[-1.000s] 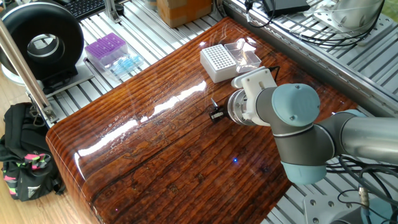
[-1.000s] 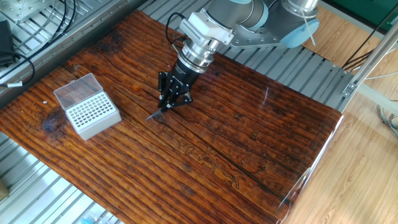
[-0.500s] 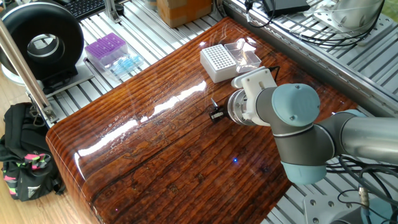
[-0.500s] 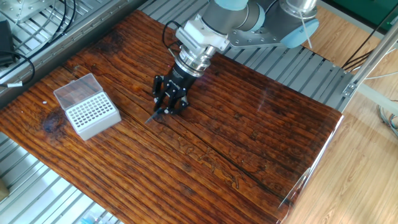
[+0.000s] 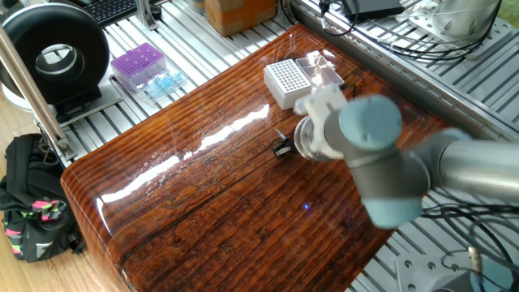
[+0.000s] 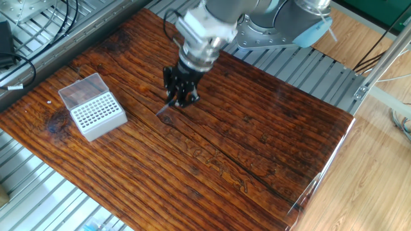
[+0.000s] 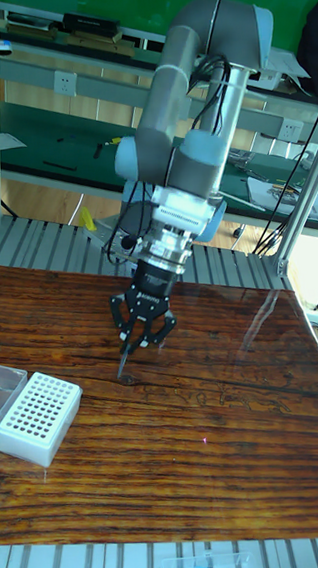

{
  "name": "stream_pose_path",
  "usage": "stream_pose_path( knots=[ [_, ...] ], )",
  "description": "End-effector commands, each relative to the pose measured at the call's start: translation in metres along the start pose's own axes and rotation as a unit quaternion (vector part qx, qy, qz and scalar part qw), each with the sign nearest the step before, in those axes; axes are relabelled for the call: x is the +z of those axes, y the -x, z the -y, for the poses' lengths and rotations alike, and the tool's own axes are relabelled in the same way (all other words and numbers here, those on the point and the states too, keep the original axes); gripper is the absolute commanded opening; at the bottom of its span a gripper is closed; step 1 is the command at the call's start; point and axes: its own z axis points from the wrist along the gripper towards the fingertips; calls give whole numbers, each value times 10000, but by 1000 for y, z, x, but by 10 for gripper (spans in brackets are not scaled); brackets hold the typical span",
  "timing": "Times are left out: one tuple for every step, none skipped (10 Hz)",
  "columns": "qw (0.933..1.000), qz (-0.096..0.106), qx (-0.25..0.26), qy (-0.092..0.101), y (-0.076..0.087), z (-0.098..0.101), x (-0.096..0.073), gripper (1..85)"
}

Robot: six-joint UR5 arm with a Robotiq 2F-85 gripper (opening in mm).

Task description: Insert a medium pipette tip into the holder for medium pipette tips

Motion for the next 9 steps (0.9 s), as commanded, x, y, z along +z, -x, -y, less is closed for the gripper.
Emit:
stream_pose_path(
  knots=[
    [9993,-322,-77,175,3,9,-51,10],
    [9990,-382,-114,209,-1,11,-52,10],
    [9977,-551,-285,269,-8,13,-54,10],
    [9973,-542,-467,184,-6,22,-56,10],
    [9971,-503,-480,293,-4,21,-61,10],
    [9974,-408,-402,434,3,20,-63,10],
    [9971,-375,-252,607,6,16,-65,10],
    [9969,-397,-215,639,4,15,-67,10],
    [9967,-403,-193,673,2,13,-70,10]
  ],
)
